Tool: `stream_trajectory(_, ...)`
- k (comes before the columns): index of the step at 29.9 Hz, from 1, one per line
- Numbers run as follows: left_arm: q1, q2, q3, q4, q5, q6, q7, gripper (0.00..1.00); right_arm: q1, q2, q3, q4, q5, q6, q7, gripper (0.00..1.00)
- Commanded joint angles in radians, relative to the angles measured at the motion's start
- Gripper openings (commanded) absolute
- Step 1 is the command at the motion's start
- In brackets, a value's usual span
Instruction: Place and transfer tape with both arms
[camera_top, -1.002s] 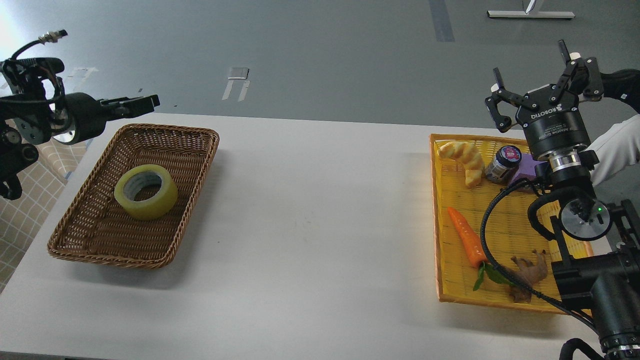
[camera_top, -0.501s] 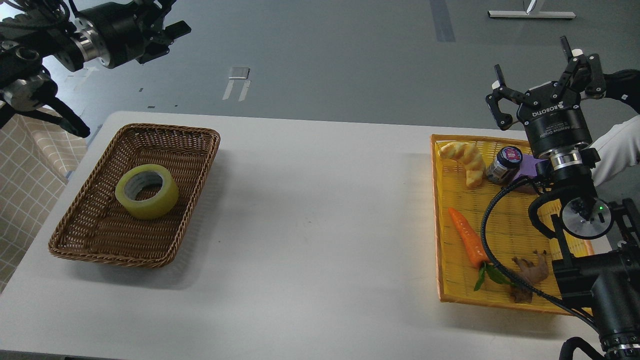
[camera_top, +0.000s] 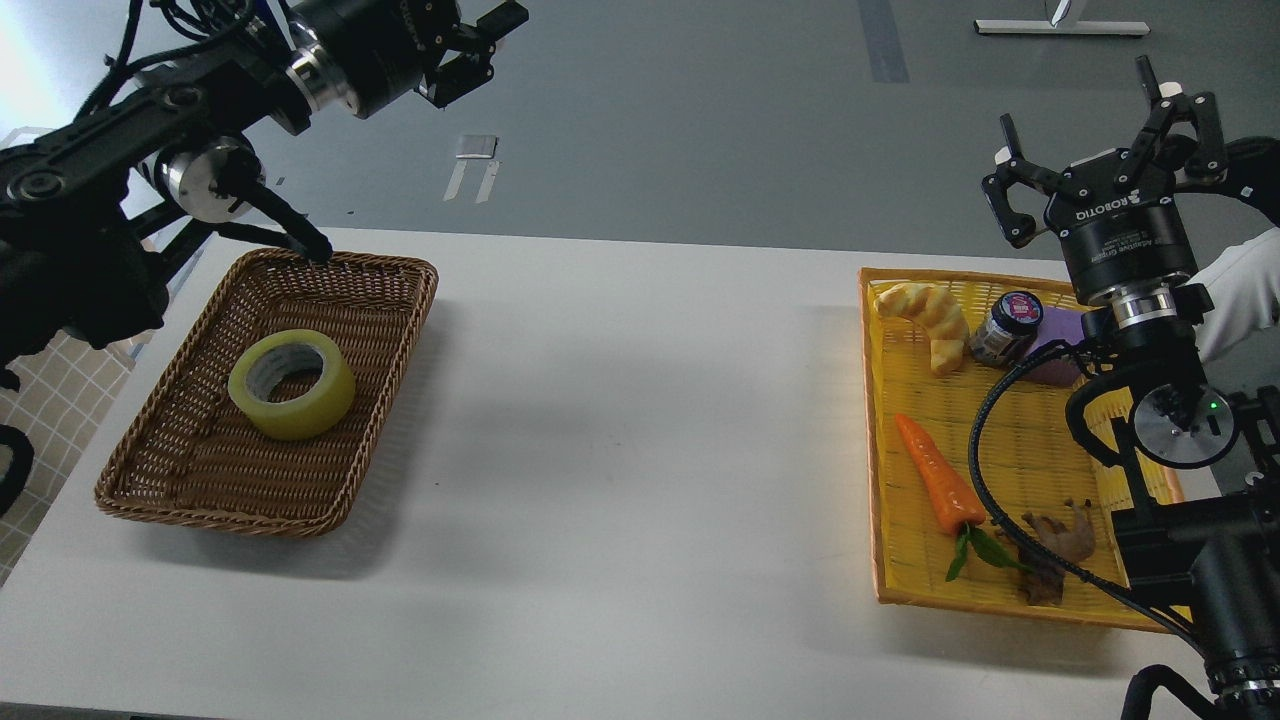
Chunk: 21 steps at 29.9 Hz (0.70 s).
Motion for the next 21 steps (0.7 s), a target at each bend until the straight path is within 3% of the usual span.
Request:
stream_trajectory(1,0.063,-0.072,-0.126,0.000,-0.017,-0.026,0.000,0.98,0.010,-0.002,-0.003,0.000,-0.002,0.000,-0.001,1.00)
stream_trajectory(7,0.158,-0.173,-0.287,0.000,-0.046,-0.114,0.000,0.98,0.027,-0.034,-0.006,-0.002,-0.002,0.000,-0.001,1.00)
stream_trajectory(15,0.271,-0.284,-0.463,0.000,-0.076,-0.114,0.002,0.98,0.036,-0.037,-0.006,-0.002,-0.002,0.000,-0.004,1.00)
stream_trajectory(21,0.342,-0.318,-0.500,-0.014,-0.074,-0.114,0.011,0.98,0.050,-0.037,-0.011,-0.011,-0.002,0.000,-0.007,1.00)
